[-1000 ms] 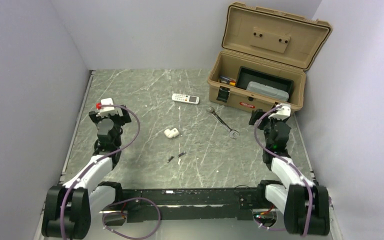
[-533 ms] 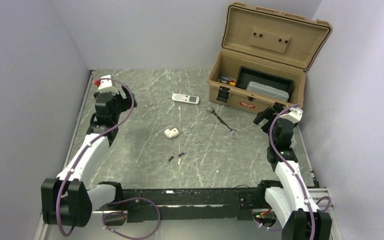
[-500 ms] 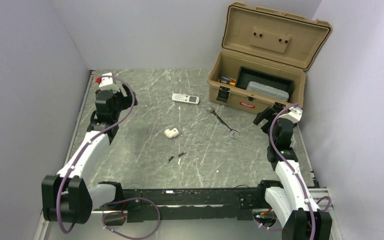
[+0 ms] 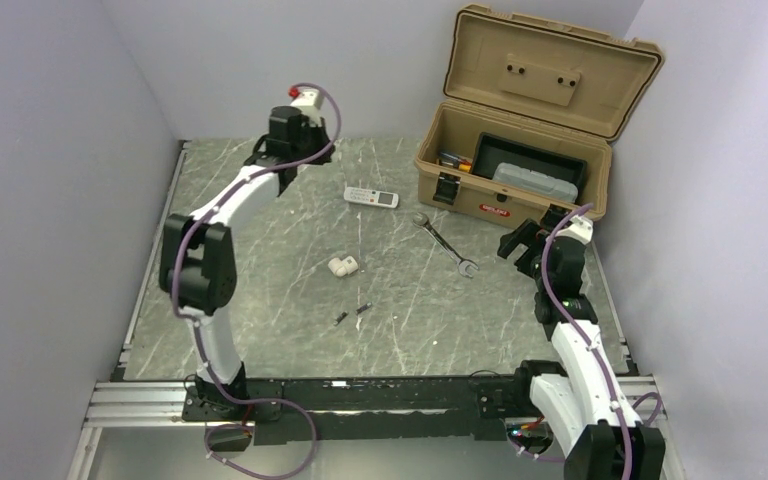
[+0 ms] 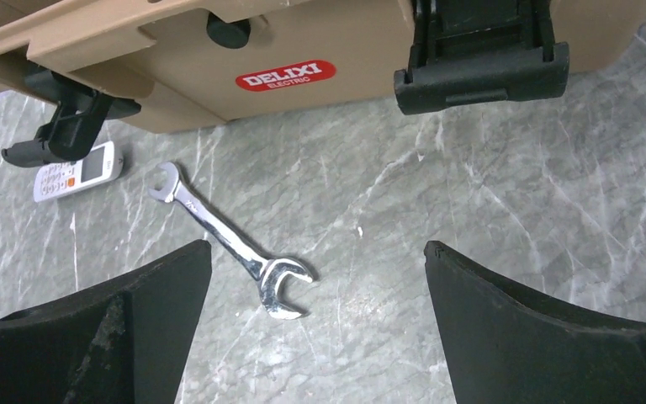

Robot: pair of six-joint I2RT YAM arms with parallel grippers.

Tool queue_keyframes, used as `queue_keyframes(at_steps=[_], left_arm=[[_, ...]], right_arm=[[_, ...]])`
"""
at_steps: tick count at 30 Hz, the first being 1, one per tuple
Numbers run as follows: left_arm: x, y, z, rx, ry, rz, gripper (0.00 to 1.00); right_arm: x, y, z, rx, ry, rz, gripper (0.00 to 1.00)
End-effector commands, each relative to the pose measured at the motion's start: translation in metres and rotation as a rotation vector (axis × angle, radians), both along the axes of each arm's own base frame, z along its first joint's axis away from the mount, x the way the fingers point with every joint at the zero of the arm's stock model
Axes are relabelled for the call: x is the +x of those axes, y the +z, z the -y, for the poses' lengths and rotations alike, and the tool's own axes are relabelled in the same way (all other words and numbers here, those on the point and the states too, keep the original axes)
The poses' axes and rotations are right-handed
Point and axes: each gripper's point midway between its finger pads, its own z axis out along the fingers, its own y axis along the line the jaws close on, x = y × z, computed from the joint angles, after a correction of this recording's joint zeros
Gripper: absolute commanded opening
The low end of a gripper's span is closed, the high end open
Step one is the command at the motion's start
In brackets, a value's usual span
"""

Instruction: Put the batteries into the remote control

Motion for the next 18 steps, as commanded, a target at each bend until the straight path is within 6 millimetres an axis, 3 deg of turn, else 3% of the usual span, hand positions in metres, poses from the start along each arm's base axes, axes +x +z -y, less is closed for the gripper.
queue_keyframes(at_steps=[1,4,8,13,18], left_arm=[[0.013,-0.005,0.049,0.005,-0.174,-0.012,0.00],[0.032,-0.013,0.075,0.002,-0.223,-0.039,0.00],[0.052,-0.044,0.096,-0.017,-0.239,-0.101,0.00],[0.059,-0.065,0.108,-0.052,-0.235,-0.160,0.00],[0.056,-0.095,0.106,-0.036,-0.184,-0.243,0.00]], right_arm=[[-0.005,0.000,-0.010,0.023,0.046,0.005,1.00],[-0.006,0.000,-0.013,0.029,0.059,0.005,1.00],[-0.006,-0.003,-0.015,0.035,0.070,-0.003,1.00],[-0.006,-0.008,-0.018,0.045,0.079,-0.019,1.00],[-0.005,-0.009,-0.021,0.064,0.087,-0.012,1.00]])
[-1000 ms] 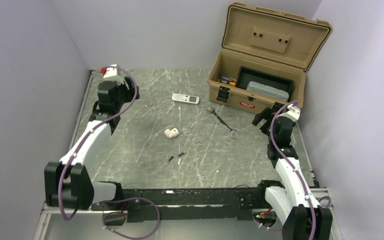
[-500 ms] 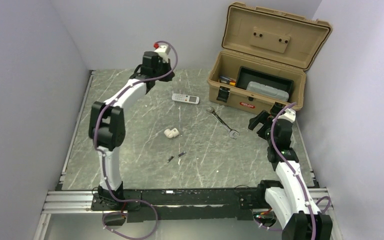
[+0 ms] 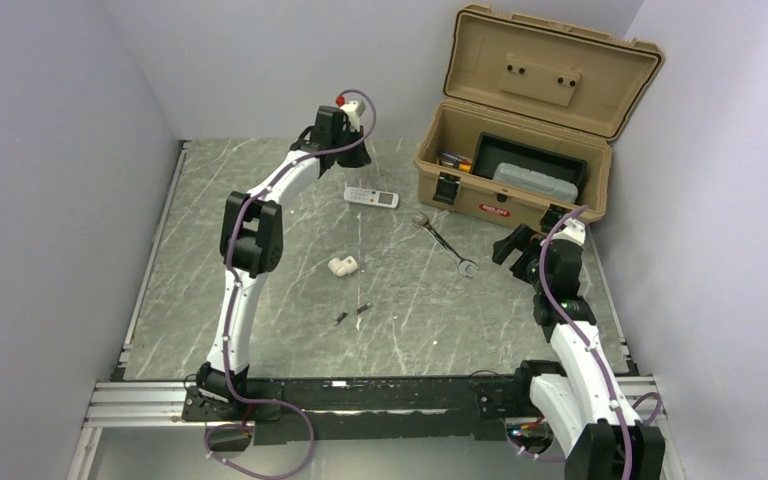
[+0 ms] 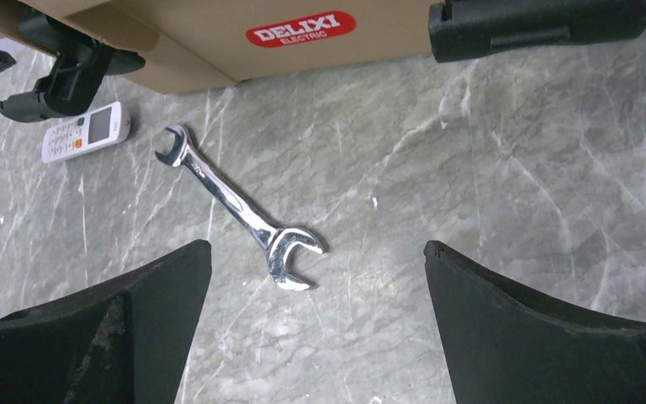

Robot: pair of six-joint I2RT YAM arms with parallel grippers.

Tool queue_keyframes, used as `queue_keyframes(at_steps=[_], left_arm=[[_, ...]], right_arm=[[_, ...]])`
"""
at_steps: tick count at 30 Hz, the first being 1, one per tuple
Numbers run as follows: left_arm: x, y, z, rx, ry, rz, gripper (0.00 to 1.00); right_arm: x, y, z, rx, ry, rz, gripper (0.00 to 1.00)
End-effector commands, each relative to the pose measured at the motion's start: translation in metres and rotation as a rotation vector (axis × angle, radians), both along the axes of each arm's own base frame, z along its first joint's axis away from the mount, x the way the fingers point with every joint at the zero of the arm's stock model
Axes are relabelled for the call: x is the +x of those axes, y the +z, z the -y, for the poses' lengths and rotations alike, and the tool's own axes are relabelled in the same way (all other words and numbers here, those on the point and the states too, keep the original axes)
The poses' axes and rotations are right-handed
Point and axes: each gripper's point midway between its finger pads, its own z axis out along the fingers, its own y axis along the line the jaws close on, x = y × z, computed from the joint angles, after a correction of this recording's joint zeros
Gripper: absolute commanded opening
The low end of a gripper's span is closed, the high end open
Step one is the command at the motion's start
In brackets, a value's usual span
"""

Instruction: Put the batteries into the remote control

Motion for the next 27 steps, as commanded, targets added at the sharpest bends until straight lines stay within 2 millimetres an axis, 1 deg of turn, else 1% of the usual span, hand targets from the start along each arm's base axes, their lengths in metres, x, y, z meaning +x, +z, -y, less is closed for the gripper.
queue_keyframes(at_steps=[1,3,7,11,18,23,27], left_arm=[[-0.001,-0.003,0.003,0.003,0.036,-0.048,0.00],[-0.003,-0.017,0.001,0.024,0.047,-0.090,0.00],[-0.010,-0.038,0.001,0.040,0.041,-0.143,0.00],[-0.016,-0.048,-0.002,0.067,0.040,-0.172,0.00],[-0.025,-0.067,-0.010,0.138,0.053,-0.228,0.00],[-0.028,-0.077,-0.014,0.169,0.069,-0.248,0.00],[-0.035,-0.080,-0.014,0.189,0.060,-0.266,0.00]], right_arm=[[0.003,0.002,-0.007,0.034,0.017,0.018,1.00],[0.004,0.000,-0.007,0.036,0.019,0.016,1.00],[0.004,-0.004,-0.007,0.041,0.019,0.000,1.00],[0.002,-0.006,-0.009,0.046,0.022,-0.002,1.00],[0.000,-0.004,-0.012,0.067,0.025,0.009,1.00],[-0.002,-0.003,-0.014,0.071,0.033,0.012,1.00],[-0.004,-0.002,-0.014,0.069,0.034,0.016,1.00]])
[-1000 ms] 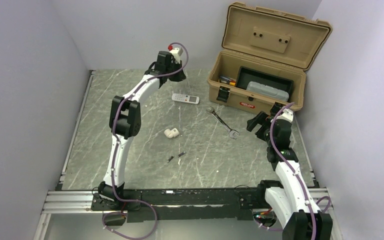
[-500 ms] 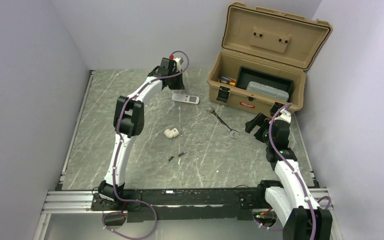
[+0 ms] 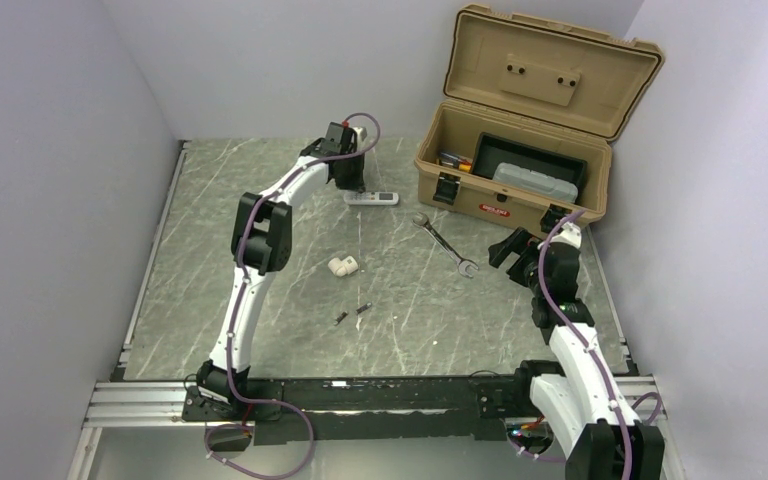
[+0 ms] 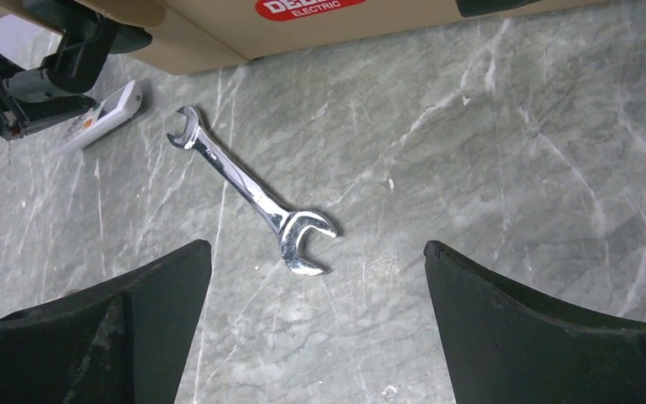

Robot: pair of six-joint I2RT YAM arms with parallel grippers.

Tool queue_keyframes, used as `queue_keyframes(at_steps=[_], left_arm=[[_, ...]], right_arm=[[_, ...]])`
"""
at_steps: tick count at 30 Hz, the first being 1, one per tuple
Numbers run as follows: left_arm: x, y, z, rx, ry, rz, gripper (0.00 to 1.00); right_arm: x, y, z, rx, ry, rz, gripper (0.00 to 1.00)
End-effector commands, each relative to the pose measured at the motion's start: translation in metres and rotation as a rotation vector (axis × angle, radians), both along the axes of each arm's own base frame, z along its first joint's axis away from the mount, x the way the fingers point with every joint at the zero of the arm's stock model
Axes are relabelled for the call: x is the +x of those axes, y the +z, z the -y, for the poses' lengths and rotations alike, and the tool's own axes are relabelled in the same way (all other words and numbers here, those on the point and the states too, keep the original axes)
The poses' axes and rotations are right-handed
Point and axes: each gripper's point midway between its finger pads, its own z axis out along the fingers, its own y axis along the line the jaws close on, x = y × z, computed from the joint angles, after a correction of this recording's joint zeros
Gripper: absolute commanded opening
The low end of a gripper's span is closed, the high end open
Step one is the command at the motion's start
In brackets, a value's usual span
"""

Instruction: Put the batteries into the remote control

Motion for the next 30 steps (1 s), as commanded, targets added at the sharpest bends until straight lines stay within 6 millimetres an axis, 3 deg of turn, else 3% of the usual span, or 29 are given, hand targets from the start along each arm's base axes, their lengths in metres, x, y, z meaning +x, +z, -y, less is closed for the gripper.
queue_keyframes(at_steps=[1,9,16,24,30], left_arm=[[-0.006,0.006,0.002,0.040,-0.009,0.003,0.00],[-0.037,0.007,0.010,0.087,-0.037,-0.020,0.00],[-0.074,-0.004,0.009,0.135,-0.062,-0.059,0.00],[-0.117,-0.017,0.027,0.120,-0.103,-0.078,0.00],[-0.127,-0.017,0.032,0.067,-0.086,-0.087,0.00]], right_arm=[[0.001,0.010,-0.003,0.014,0.007,0.042,1.00],[-0.002,0.007,-0.006,0.027,0.013,0.040,1.00],[-0.004,0.010,-0.007,0.029,0.020,0.046,1.00],[-0.007,0.010,-0.007,0.025,0.021,0.042,1.00],[-0.009,0.010,-0.010,0.022,0.036,0.037,1.00]])
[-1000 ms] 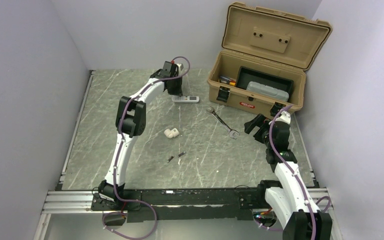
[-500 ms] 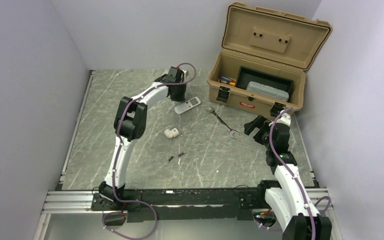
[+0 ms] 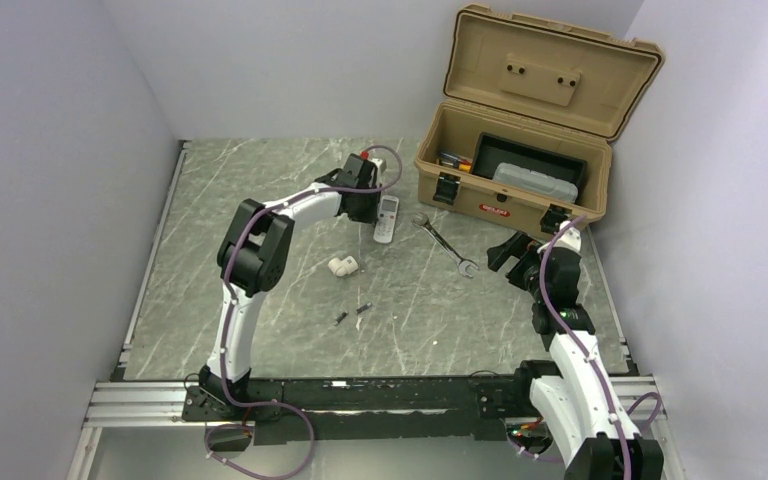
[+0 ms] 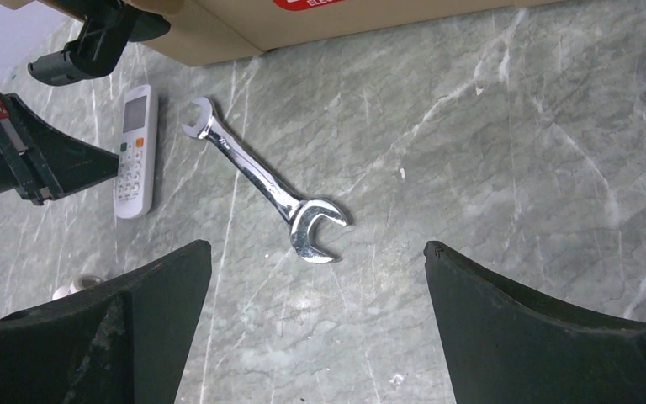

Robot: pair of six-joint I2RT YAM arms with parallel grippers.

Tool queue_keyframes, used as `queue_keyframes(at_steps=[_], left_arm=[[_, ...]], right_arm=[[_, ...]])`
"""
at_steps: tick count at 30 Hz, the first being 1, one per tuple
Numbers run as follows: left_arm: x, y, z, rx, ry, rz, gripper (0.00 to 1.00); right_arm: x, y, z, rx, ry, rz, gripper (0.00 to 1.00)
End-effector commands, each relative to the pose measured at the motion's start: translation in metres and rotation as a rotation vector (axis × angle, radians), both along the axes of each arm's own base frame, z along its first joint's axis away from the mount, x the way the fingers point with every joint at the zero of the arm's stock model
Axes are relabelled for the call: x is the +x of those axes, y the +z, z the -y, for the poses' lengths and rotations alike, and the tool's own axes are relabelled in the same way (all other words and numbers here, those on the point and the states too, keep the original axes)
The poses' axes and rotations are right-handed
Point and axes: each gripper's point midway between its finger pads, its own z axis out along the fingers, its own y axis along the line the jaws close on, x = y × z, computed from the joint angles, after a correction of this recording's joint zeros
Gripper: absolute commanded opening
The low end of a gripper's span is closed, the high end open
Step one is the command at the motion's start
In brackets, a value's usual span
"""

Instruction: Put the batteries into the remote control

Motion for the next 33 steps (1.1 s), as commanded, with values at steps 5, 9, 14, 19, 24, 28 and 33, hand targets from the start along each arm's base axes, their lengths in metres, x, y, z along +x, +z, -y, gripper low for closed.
queue_keyframes(at_steps=[5,9,14,19,24,28,33], left_arm=[[-0.026,0.003,0.009,-0.058,-0.011,-0.074,0.00],[-0.037,0.011,-0.022,-0.021,0.089,-0.063,0.00],[-0.056,0.051,-0.066,-0.080,0.193,0.021,0.00],[-0.083,0.101,-0.098,-0.087,0.224,0.155,0.00],[-0.112,0.133,-0.147,-0.103,0.317,0.261,0.00],[-0.143,0.148,-0.182,-0.179,0.419,0.321,0.15],[-0.183,0.156,-0.203,-0.240,0.475,0.380,0.33]], right_arm=[[-0.001,0.013,-0.007,-0.016,0.032,0.031,1.00],[-0.003,0.022,-0.019,-0.083,0.052,0.031,1.00],[-0.003,0.033,-0.055,-0.159,0.098,0.043,1.00],[0.006,0.029,-0.115,-0.198,0.212,0.024,1.00],[0.030,0.029,-0.174,-0.289,0.266,-0.004,1.00],[0.061,0.022,-0.208,-0.299,0.275,-0.012,1.00],[0.099,-0.013,-0.244,-0.352,0.282,-0.092,1.00]])
